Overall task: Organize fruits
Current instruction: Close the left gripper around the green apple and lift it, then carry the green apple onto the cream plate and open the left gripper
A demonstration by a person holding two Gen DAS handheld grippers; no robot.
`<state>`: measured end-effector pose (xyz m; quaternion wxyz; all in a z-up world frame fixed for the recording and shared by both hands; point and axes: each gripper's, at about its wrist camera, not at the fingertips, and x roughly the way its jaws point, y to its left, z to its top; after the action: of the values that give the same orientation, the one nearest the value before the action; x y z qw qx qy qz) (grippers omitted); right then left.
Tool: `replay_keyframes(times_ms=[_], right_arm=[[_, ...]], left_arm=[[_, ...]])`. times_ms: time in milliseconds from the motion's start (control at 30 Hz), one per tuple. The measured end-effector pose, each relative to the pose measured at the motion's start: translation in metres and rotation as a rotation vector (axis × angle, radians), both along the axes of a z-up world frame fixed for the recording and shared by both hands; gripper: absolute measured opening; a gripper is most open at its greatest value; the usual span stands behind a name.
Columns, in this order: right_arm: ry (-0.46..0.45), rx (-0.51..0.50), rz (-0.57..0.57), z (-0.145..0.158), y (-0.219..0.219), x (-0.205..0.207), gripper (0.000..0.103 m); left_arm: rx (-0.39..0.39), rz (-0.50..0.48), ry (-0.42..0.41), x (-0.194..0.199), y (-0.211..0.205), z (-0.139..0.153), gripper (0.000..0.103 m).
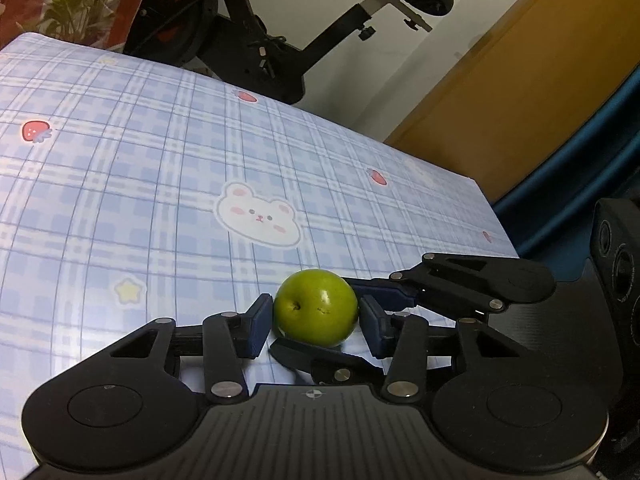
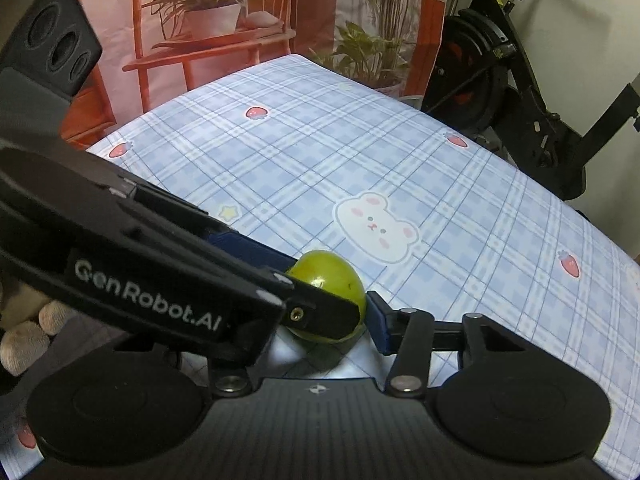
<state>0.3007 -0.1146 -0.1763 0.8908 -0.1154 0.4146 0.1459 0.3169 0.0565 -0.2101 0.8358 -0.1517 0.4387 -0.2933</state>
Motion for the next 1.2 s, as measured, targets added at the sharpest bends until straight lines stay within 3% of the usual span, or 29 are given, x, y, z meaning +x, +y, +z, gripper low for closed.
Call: replay_keyframes(times_ms=[200,567,867,1200], right_arm=[[-0.026,0.020,-0.002,0.010,-0.002,-0.020,0.050],[-0.218,0.094,-0.067,0.046,-0.030,-0.101,0.050],[-0.280,0.198,-0.173,0.055,-0.066,-0.173,0.050],[-0.329,0.225,-0.302,0.066,-0.129,-0.231,0.050]], left_arm=[[0.017,0.002,-0.043,-0.021,-0.006,0.016,0.050],[0.117,-0.094,-0.202,-0.083,-0.056,0.068,0.050],[0.183,-0.211,-0.223,-0.122,-0.116,0.080,0.050],[0.183,-0.329,-0.249,-0.141,-0.188,0.083,0.050]])
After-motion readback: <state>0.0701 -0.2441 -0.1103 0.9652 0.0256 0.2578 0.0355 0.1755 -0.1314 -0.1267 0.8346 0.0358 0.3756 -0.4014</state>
